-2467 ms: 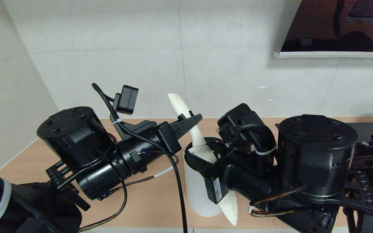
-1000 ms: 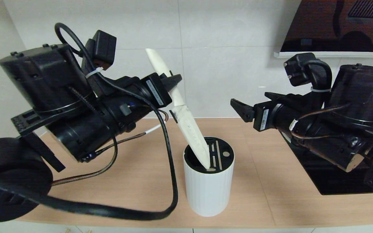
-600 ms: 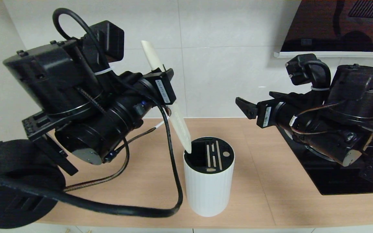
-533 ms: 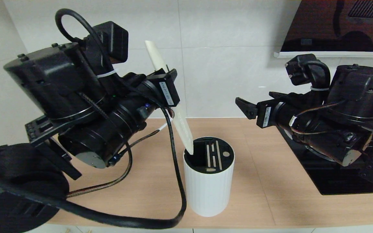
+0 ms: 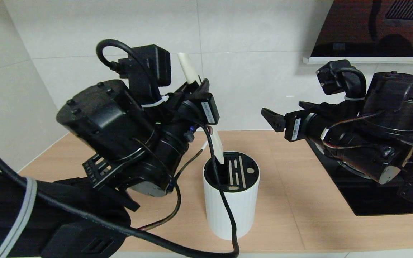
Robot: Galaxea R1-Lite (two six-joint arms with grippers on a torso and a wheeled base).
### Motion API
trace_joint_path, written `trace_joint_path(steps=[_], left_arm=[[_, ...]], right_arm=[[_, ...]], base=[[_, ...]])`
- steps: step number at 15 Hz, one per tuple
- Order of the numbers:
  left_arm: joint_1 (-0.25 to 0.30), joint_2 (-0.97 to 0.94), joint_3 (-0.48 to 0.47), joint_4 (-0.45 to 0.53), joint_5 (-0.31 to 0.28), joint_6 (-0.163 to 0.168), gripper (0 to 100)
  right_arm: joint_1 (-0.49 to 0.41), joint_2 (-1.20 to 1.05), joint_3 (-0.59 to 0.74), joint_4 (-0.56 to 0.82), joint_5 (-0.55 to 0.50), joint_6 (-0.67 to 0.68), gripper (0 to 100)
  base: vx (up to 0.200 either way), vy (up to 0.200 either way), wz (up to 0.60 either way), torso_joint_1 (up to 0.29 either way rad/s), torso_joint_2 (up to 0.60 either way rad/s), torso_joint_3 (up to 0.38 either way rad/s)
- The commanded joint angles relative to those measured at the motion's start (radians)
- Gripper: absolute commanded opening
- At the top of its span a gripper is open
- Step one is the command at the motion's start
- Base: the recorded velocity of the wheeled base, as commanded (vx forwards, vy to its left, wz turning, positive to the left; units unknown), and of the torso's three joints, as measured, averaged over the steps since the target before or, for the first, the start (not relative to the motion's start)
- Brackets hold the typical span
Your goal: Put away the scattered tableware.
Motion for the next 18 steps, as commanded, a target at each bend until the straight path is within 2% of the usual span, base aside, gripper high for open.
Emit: trace_joint_path(steps=[1,4,9,13,15,18], left_arm=[[-0.013,0.014,0.013,0.014,0.002,-0.002,0],[-0.019,0.025,0.021,0.042,0.031,-0.002,0],[-0.026,0.046,0.019,0.051,0.032,-0.005,0],[-0.055,0.092,0.024,0.051,0.032,-0.009,0],[-0.056,0.122,0.036,0.051,0.032,-0.031,0],[-0.059,0.158,0.053,0.051,0.032,-0.040,0]], right_arm=[[-0.006,0.006,0.000,0.000,0.000,-0.002,100],[-0.007,0.002,0.000,0.000,0.000,-0.002,100],[-0.006,0.002,0.006,0.000,0.000,-0.004,100],[-0.006,0.008,0.006,0.000,0.000,-0.004,100],[-0.006,0.008,0.007,0.000,0.000,-0.004,100],[-0.006,0.011,0.009,0.000,0.000,-0.004,100]], base=[[0.000,0.000,0.00,0.000,0.00,0.000],[0.000,0.000,0.00,0.000,0.00,0.000],[0.000,0.000,0.00,0.000,0.00,0.000],[0.000,0.000,0.00,0.000,0.00,0.000],[0.000,0.000,0.00,0.000,0.00,0.000],[0.000,0.000,0.00,0.000,0.00,0.000]])
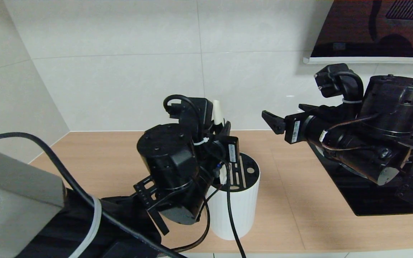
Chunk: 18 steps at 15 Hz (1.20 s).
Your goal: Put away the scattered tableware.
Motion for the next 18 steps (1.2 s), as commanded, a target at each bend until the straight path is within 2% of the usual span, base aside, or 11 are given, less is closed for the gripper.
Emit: trace_joint_path(steps=[1,2,3,12,13,18], left_arm=[[-0.005,0.031,0.016,-0.001,0.001,-0.004,0],[-0.016,0.046,0.039,0.001,-0.001,-0.034,0],[-0.016,0.055,0.042,-0.001,-0.001,-0.039,0],[-0.031,0.084,0.079,0.025,-0.007,-0.039,0],[-0.031,0.084,0.079,0.024,-0.007,-0.039,100],[-0.031,0.081,0.076,0.022,-0.007,-0.039,100]], right_arm=[[0.000,0.004,0.000,0.000,0.000,0.000,100],[0.000,0.008,0.000,0.000,0.000,0.000,100],[0.000,0.010,0.000,0.000,0.000,0.000,100],[0.000,0.017,0.000,0.000,0.000,-0.002,100],[0.000,0.019,0.000,0.000,0.000,-0.002,100],[0.000,0.019,0.002,0.000,0.000,-0.002,100]], base=[[0.000,0.000,0.00,0.000,0.00,0.000],[0.000,0.000,0.00,0.000,0.00,0.000],[0.000,0.000,0.00,0.000,0.00,0.000],[0.000,0.000,0.00,0.000,0.00,0.000],[0.000,0.000,0.00,0.000,0.00,0.000],[0.000,0.000,0.00,0.000,0.00,0.000]])
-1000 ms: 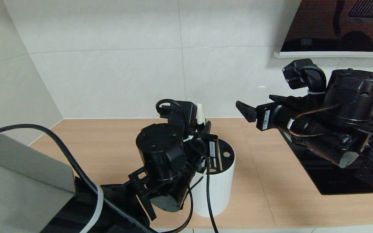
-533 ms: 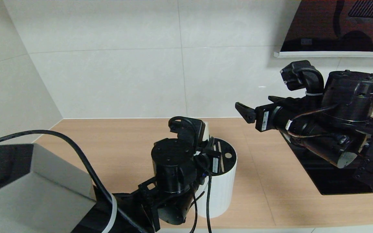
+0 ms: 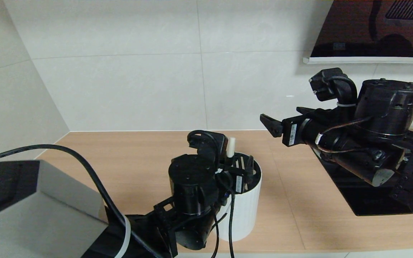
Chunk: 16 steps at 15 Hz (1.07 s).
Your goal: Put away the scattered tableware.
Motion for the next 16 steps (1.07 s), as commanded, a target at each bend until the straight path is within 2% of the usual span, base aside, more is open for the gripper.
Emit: trace_joint_path(steps=[1,5,7,8,9,10,11,12,13,14,15,16], left_arm=[[0.000,-0.002,0.002,-0.001,0.001,0.000,100],[0.000,-0.031,0.009,-0.012,0.002,-0.002,100],[0.000,-0.196,0.075,-0.056,-0.010,0.003,100],[0.000,-0.302,0.121,-0.052,-0.059,0.004,100],[0.002,-0.407,0.158,-0.018,-0.154,0.004,100],[0.003,-0.420,0.161,-0.009,-0.168,0.004,100],[0.029,-0.580,0.183,0.135,-0.263,0.003,100],[0.057,-0.655,0.178,0.203,-0.302,0.001,100],[0.114,-0.753,0.184,0.269,-0.358,-0.005,100],[0.135,-0.784,0.187,0.292,-0.375,-0.005,100],[0.239,-0.914,0.201,0.430,-0.398,-0.009,100],[0.287,-0.999,0.203,0.543,-0.398,-0.009,100]], right_arm=[[0.000,0.002,0.000,0.000,0.000,0.000,100],[0.000,0.000,0.000,0.000,0.000,0.000,100],[0.000,-0.004,-0.003,0.000,0.000,0.000,100],[-0.001,-0.009,-0.004,0.000,0.000,0.000,100],[-0.001,-0.016,-0.003,0.000,-0.002,0.000,100],[-0.001,-0.020,-0.003,0.000,-0.003,0.000,100],[-0.003,-0.066,-0.003,0.009,-0.005,-0.005,100],[-0.010,-0.096,0.000,0.015,-0.005,-0.010,100],[-0.024,-0.139,0.019,0.013,-0.011,-0.011,100],[-0.032,-0.155,0.037,0.010,-0.011,-0.011,100],[-0.089,-0.254,0.114,0.012,0.001,-0.013,100],[-0.099,-0.313,0.138,0.013,0.000,-0.011,100]], base=[[0.000,0.000,0.00,0.000,0.00,0.000],[0.000,0.000,0.00,0.000,0.00,0.000],[0.000,0.000,0.00,0.000,0.00,0.000],[0.000,0.000,0.00,0.000,0.00,0.000],[0.000,0.000,0.00,0.000,0.00,0.000],[0.000,0.000,0.00,0.000,0.00,0.000],[0.000,0.000,0.00,0.000,0.00,0.000],[0.000,0.000,0.00,0.000,0.00,0.000],[0.000,0.000,0.00,0.000,0.00,0.000],[0.000,0.000,0.00,0.000,0.00,0.000],[0.000,0.000,0.00,0.000,0.00,0.000],[0.000,0.000,0.00,0.000,0.00,0.000]])
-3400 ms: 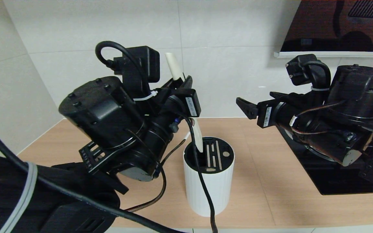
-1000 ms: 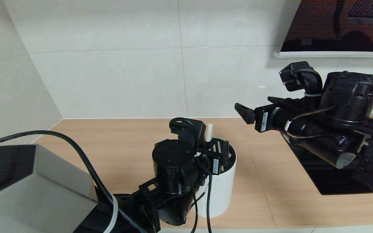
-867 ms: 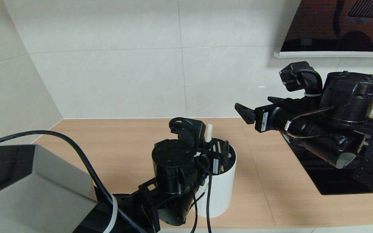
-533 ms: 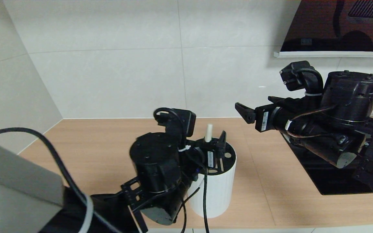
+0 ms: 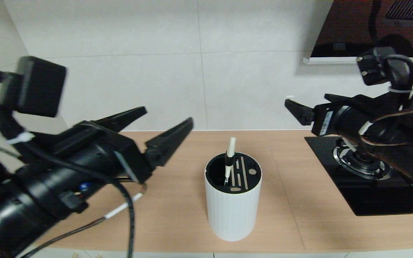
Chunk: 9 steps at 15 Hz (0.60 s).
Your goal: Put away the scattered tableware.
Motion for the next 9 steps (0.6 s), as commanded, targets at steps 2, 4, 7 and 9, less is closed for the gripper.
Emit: trace_joint_path(steps=[2,4,7,9], left_arm=[[0.200,-0.481,0.028,0.446,-0.053,-0.003,100],[0.274,-0.649,0.026,0.649,-0.058,-0.003,100],[0.385,-0.877,0.023,0.848,-0.076,-0.003,100],[0.451,-1.023,0.019,0.956,-0.081,-0.003,100]], right_arm=[[-0.061,-0.292,0.149,0.008,-0.007,0.000,100],[-0.111,-0.441,0.246,0.057,-0.007,-0.001,100],[-0.228,-0.718,0.372,0.235,0.002,-0.001,100],[-0.268,-0.976,0.364,0.491,-0.001,-0.001,100]], base=[[0.000,0.000,0.00,0.000,0.00,0.000],[0.000,0.000,0.00,0.000,0.00,0.000],[0.000,0.000,0.00,0.000,0.00,0.000],[0.000,0.000,0.00,0.000,0.00,0.000]])
